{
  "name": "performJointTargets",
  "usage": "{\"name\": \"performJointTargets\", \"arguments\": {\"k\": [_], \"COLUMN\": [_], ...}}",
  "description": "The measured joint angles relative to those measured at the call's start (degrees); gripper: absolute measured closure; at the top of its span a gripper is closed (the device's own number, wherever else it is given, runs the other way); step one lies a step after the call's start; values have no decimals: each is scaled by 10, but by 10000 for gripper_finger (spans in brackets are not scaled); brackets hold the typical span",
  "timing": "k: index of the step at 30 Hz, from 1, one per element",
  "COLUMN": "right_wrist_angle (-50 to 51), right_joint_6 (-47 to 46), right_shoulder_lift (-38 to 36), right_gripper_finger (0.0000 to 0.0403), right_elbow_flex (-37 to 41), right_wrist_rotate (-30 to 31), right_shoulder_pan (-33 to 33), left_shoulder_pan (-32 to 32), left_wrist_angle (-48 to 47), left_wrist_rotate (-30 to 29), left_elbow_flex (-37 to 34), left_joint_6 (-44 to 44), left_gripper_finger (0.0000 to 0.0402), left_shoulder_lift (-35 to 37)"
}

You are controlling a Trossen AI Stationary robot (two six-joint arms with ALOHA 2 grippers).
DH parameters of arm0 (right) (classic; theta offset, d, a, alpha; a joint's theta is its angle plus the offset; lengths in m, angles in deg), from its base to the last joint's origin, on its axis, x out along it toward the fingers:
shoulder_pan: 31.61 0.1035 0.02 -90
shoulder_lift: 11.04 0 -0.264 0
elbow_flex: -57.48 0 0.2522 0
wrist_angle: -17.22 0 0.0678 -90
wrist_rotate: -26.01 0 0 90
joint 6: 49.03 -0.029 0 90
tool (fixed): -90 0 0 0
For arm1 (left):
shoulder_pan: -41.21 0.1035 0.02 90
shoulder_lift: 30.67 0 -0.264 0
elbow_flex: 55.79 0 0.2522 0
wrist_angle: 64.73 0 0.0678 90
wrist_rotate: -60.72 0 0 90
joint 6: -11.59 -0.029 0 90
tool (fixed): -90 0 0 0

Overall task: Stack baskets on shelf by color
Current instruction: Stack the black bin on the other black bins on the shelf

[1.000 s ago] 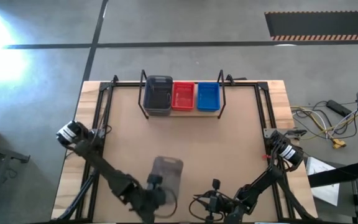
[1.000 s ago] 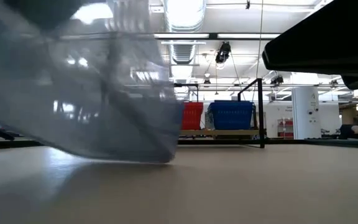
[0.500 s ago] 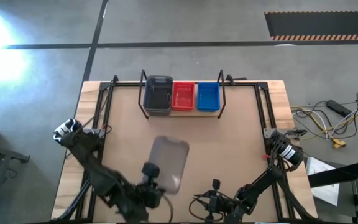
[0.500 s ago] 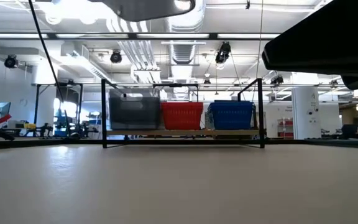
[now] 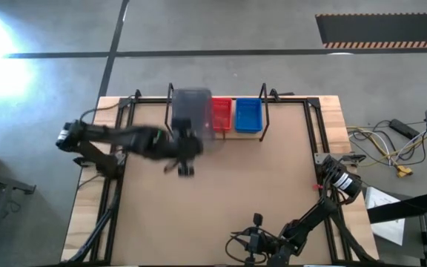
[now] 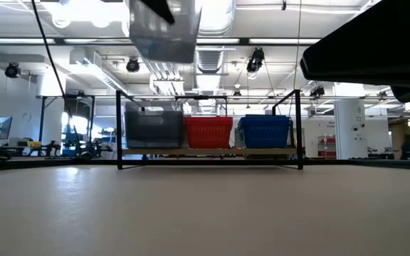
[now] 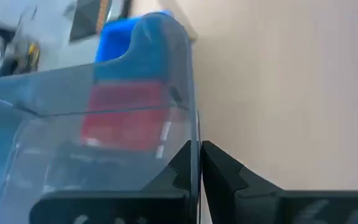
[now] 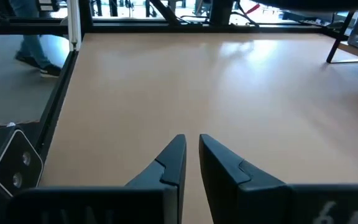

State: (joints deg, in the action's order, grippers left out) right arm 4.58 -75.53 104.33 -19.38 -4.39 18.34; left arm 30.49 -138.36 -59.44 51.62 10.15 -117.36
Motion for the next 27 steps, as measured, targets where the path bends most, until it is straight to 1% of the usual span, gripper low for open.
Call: {"name": "performJointTargets", "arguments": {"k": [3, 6, 9, 11, 13, 15, 18, 21, 27], "right_wrist_angle": [0, 0, 0, -1, -1, -1, -1, -1, -1], "right_joint_6": [0, 0, 0, 0, 0, -1, -5, -5, -5], "right_shoulder_lift": [0, 0, 0, 0, 0, 0, 0, 0, 0], "right_gripper_finger": [365, 365, 365, 365, 365, 365, 365, 365, 365], "right_elbow_flex": [0, 0, 0, 0, 0, 0, 0, 0, 0], "right_wrist_rotate": [0, 0, 0, 0, 0, 0, 0, 0, 0], "right_shoulder_pan": [0, 0, 0, 0, 0, 0, 0, 0, 0], "left_shoulder_pan": [86, 161, 216, 242, 262, 276, 288, 291, 291], "left_wrist_angle": [45, 117, 199, 240, 267, 272, 274, 275, 277], "left_wrist_rotate": [39, 106, 167, 173, 173, 179, 206, 228, 236], "left_elbow_flex": [-53, -120, -192, -235, -267, -291, -315, -325, -324], "left_joint_6": [-48, -105, -157, -187, -206, -214, -215, -217, -215], "left_gripper_finger": [400, 400, 400, 400, 400, 400, 400, 400, 400], "left_shoulder_lift": [31, 61, 84, 93, 98, 99, 99, 99, 100]}}
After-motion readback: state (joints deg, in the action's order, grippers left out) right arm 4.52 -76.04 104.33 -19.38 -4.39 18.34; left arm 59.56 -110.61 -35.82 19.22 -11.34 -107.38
